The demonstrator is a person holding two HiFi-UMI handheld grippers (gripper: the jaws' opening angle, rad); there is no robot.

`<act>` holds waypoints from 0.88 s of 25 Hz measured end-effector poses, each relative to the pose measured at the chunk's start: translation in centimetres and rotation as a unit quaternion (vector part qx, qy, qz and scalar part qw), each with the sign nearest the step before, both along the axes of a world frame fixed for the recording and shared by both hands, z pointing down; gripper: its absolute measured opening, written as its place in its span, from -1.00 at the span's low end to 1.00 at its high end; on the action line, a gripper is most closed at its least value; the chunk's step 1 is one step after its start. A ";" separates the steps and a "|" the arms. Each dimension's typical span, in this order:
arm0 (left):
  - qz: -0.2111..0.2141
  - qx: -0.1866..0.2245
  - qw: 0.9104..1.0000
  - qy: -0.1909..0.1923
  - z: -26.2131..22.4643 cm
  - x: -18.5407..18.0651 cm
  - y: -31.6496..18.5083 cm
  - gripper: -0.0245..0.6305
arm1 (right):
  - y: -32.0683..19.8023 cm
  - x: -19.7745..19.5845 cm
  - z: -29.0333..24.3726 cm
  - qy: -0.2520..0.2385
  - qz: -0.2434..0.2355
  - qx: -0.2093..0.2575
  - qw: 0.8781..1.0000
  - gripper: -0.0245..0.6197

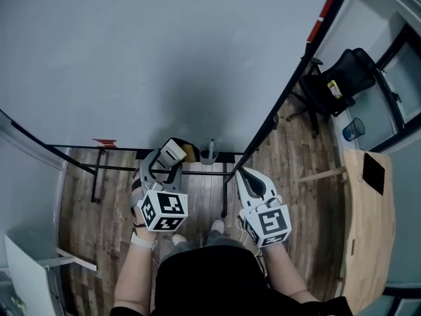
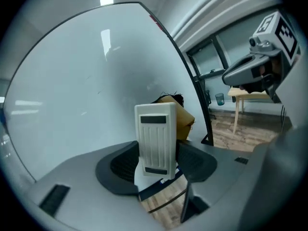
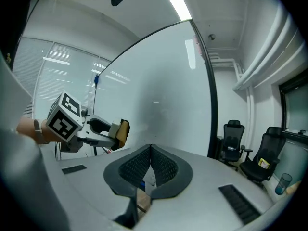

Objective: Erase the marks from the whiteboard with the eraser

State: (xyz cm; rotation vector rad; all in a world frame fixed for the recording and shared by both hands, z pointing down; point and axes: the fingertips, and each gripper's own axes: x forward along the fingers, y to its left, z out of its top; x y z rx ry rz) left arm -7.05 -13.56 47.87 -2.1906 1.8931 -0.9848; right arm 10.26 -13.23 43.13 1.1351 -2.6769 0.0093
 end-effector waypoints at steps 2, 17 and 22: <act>-0.016 -0.005 0.999 0.044 0.9 -1.8 1.6 -0.15 | 0.3 -1.8 0.3 0.002 -0.019 -0.003 1.000 -0.83; -0.103 0.036 0.976 0.187 2.4 -10.3 11.9 -0.15 | 4.9 -14.2 0.4 0.006 -0.176 0.005 0.984 -0.83; -0.133 0.053 0.967 0.209 2.1 -12.2 13.7 -0.15 | 5.9 -16.3 0.4 0.015 -0.204 0.005 0.979 -0.83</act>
